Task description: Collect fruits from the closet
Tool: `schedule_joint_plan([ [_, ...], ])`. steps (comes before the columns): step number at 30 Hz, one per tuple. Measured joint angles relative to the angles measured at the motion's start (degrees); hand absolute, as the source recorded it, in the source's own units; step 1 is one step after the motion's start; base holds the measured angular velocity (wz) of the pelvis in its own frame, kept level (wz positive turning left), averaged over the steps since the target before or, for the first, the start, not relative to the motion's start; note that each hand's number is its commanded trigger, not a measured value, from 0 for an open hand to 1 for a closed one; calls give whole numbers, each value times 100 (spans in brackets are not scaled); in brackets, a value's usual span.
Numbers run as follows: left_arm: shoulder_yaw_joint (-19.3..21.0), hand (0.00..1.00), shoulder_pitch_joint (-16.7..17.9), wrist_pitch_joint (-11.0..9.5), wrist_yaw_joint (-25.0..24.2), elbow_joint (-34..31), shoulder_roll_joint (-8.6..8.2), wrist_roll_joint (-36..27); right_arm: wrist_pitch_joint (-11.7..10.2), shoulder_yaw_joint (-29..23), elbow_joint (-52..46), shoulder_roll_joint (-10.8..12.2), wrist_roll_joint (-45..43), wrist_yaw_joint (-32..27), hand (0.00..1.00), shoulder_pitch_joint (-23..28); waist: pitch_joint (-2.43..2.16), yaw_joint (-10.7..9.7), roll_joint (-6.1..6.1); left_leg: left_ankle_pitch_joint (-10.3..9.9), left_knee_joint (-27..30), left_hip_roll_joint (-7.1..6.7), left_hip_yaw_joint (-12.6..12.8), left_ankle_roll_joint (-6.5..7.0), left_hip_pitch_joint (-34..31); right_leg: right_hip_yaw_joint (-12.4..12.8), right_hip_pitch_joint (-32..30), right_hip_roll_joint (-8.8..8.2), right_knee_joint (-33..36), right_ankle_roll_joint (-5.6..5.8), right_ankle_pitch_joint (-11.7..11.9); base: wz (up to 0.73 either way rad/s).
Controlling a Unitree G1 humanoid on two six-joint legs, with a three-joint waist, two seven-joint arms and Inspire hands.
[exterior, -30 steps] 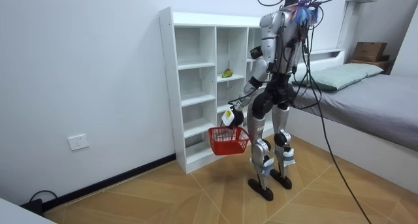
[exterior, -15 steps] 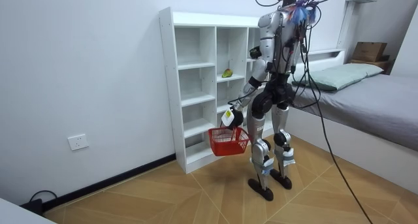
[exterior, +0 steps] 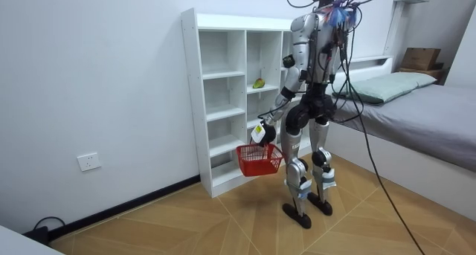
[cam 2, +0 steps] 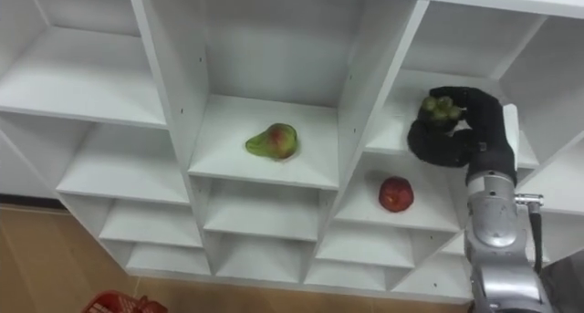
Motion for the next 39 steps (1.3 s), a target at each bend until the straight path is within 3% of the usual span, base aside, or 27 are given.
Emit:
schedule_joint_plan([
  [5,-4,100,-5,-160,6,1,-6,-116,-139,254,-595,148,-111,137,100,398,-36,-30,73,0,-2,13,89,2,-53,14,-27,2,12,1,4,-9],
  [8,-52,100,-11,-280,8,2,-44,-215,-234,412,-687,163,-90,253,100,480,-30,-55,128,0,6,22,116,2,-49,64,-26,9,16,-2,25,-4],
  [13,-285,100,-15,-376,77,11,-67,-612,-259,447,-971,415,220,284,100,660,-2,-64,250,0,2,49,181,2,-93,224,-131,40,106,-3,33,-6],
  [17,-392,100,-23,-420,75,30,-128,-689,-275,466,-1331,592,316,368,100,882,-21,-162,332,3,24,60,201,-3,-162,197,-240,47,110,-14,41,-4],
  [23,-494,100,-155,-432,87,30,-139,-726,-356,584,-1572,742,320,368,100,1090,-21,-219,344,4,-47,80,286,-6,-187,233,-322,61,113,-14,41,-7],
  [25,-646,100,-233,-441,96,49,-114,-841,-423,660,-1573,830,321,373,100,1101,-22,-326,349,5,-49,76,309,-5,-215,347,-384,64,109,-15,41,-8],
  [32,-805,100,-485,-575,122,368,-114,-879,-616,681,-1526,834,350,574,100,1140,-22,-353,356,4,-87,82,407,-5,-209,613,-463,86,108,-14,41,-9],
  [39,-821,100,-495,-566,87,416,-112,-877,-636,694,-1542,837,350,641,100,1181,-20,-460,353,2,-104,77,399,-2,-221,561,-453,77,108,-13,41,0],
])
